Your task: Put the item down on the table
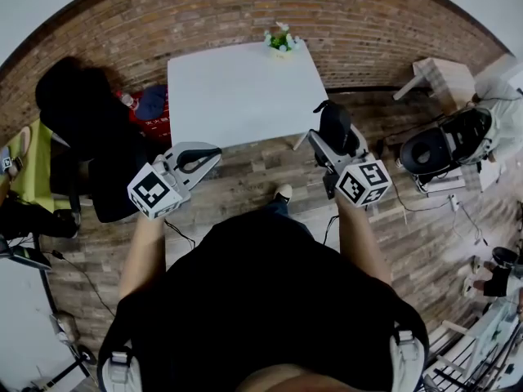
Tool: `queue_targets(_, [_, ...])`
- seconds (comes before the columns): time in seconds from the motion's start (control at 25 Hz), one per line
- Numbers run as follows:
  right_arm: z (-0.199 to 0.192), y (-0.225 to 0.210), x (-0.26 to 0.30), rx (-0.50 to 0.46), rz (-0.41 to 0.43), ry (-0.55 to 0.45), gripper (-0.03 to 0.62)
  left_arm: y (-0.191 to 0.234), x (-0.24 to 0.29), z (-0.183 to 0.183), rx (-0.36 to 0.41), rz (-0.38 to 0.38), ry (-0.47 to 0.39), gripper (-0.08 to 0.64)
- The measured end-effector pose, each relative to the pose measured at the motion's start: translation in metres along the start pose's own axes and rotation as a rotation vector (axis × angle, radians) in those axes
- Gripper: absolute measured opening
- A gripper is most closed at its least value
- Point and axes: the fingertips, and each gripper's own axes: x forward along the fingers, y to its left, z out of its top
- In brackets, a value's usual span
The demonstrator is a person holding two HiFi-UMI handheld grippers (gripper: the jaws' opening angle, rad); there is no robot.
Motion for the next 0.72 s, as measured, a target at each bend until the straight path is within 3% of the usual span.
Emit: queue_targets(0.72, [0.001,-0.053,0.032,-0.012,-0.031,0.029,0.362,0.044,0.057,-0.001,-0.042,-0.028,0.012,0.012])
